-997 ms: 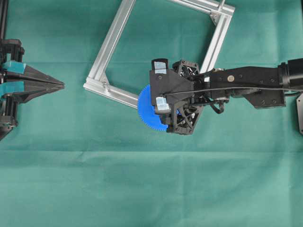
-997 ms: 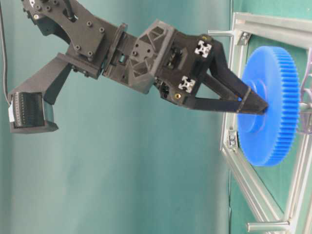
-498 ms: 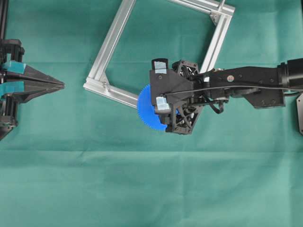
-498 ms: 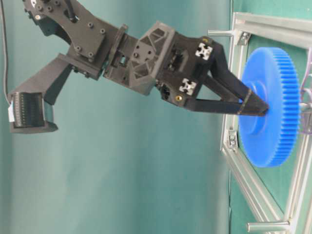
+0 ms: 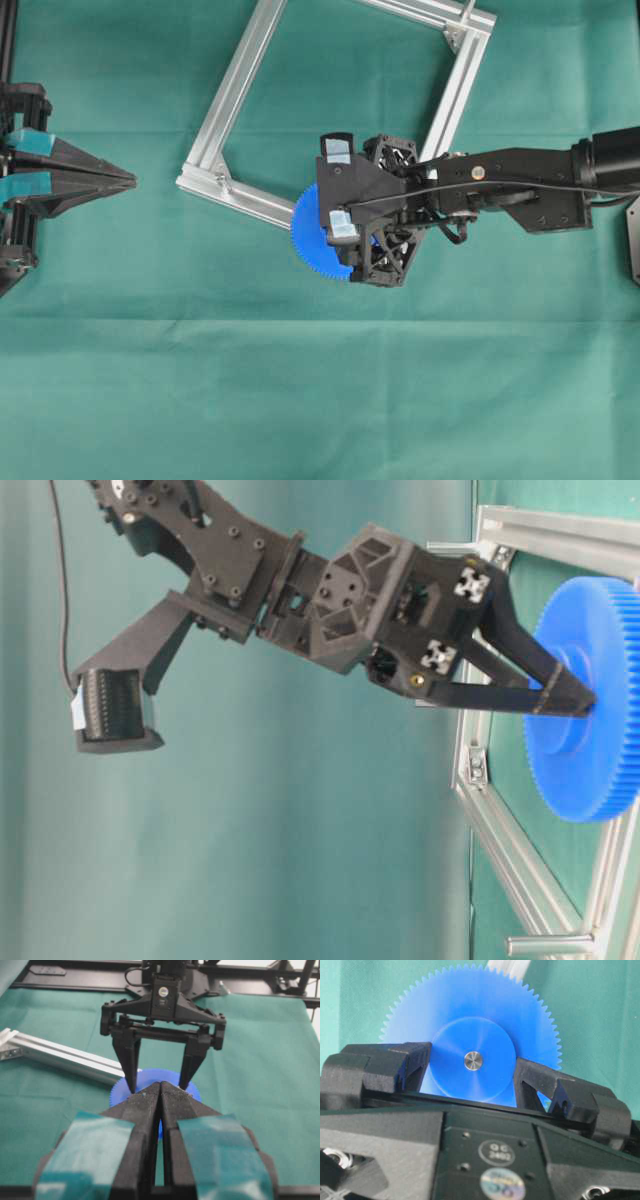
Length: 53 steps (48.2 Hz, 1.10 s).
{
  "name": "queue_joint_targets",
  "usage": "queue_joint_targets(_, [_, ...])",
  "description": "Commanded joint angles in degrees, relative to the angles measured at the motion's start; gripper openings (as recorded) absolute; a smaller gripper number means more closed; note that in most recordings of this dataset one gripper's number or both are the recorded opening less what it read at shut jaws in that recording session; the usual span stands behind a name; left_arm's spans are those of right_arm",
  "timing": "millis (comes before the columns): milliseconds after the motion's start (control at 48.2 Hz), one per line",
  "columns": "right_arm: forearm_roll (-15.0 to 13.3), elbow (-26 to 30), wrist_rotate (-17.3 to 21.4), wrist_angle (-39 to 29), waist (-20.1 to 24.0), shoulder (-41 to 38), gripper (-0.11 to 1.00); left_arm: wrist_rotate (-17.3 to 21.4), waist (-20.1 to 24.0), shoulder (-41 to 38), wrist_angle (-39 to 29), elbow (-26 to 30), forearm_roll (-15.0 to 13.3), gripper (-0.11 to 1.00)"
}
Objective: Find the location of the shaft and insert the gear.
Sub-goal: 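Push the blue gear onto the shaft with the right gripper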
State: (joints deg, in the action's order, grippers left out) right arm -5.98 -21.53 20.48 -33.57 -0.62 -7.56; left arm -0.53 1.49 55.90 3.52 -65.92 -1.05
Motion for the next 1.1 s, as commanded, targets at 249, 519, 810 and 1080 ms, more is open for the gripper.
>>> queue_joint_targets(249, [-0.1, -1.2, 0.9, 2.6, -0.4, -0.2, 0.69, -0.1, 0.1, -0.2, 0.3, 1.5, -0.1, -0.01])
queue_joint_targets(519, [0.0, -1.8, 1.2, 2.9, -0.4, -0.5, 0.69, -0.2, 0.1, -0.2, 0.3, 1.5, -0.2, -0.01])
queue_joint_targets(810, [-0.1, -1.5, 1.2, 2.9, -0.4, -0.5, 0.73, -0.3, 0.2, -0.2, 0.3, 1.5, -0.2, -0.01])
queue_joint_targets(1080, [-0.4, -0.1, 0.9, 3.3, -0.3, -0.1, 0.88, -0.3, 0.1, -0.2, 0.3, 1.5, -0.1, -0.01])
